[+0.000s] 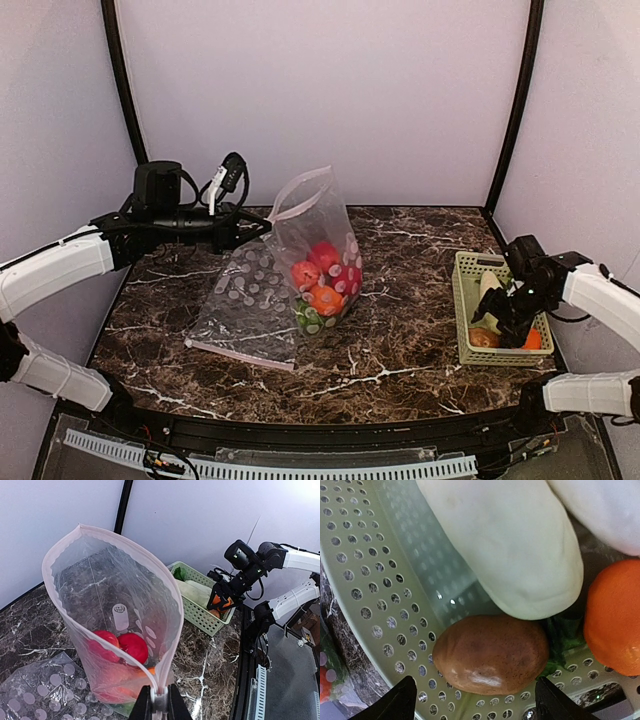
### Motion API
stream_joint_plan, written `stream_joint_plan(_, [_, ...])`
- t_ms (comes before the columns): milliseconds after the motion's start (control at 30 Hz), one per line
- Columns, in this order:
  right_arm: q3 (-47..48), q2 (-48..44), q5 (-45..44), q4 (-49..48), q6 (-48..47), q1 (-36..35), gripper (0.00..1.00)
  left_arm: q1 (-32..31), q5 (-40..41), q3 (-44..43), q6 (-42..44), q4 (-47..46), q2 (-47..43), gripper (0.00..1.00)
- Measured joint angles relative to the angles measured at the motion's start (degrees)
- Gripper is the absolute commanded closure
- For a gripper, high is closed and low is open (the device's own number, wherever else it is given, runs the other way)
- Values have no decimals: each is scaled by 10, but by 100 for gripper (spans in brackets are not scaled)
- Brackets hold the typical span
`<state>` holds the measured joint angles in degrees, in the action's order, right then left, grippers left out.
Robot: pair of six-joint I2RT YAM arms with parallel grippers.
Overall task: Place the food in the zip-top bag and seal the zipper
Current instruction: Adjust the fake vegetable in the bin.
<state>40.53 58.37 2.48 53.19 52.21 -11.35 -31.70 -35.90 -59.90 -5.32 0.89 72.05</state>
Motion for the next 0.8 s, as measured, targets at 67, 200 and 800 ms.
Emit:
stream_joint_plan(67, [-5, 9, 5, 0, 17, -11, 19, 0, 3, 0, 1, 0, -1, 99])
stream_joint_plan(200, [-12, 34, 10, -12, 39, -19, 18, 0, 8, 0, 2, 0, -7, 99])
stream_joint_plan(800, [-12, 103, -24, -96, 58, -22, 18, 0, 10, 0, 5, 0, -11, 99])
